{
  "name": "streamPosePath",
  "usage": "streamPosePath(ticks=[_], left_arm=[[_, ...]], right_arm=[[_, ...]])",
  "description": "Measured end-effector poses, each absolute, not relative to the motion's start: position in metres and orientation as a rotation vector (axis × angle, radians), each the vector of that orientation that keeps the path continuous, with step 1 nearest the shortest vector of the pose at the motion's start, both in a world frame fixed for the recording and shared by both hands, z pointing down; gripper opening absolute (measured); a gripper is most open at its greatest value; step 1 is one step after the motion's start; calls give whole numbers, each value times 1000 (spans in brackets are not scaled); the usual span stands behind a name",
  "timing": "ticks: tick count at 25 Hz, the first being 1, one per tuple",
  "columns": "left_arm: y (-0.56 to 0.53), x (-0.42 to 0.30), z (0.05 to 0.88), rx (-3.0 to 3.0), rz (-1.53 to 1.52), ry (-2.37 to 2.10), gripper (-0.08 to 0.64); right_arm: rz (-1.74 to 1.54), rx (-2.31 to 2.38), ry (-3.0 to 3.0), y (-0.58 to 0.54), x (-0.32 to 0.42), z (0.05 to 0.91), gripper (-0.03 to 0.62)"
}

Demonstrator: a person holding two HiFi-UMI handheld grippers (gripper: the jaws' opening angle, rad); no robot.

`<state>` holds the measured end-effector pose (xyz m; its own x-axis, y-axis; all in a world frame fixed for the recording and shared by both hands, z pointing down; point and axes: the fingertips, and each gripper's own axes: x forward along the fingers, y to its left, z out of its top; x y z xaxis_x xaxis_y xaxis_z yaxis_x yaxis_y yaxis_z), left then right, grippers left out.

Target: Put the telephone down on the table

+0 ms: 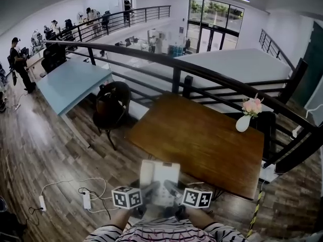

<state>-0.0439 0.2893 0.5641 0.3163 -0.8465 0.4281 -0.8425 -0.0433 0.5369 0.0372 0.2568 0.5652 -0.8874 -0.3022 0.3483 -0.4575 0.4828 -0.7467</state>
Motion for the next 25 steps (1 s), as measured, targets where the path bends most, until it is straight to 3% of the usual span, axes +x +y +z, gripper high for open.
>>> streamPosePath(ticks=[13, 25], left_arm=[[120, -48, 565, 1816, -16, -1540, 359], [26, -58, 581, 1779, 13, -1536, 359]], right_arm=[[1364, 595, -2555, 84, 33, 568, 273], [1405, 577, -2513, -10, 21, 584, 273]])
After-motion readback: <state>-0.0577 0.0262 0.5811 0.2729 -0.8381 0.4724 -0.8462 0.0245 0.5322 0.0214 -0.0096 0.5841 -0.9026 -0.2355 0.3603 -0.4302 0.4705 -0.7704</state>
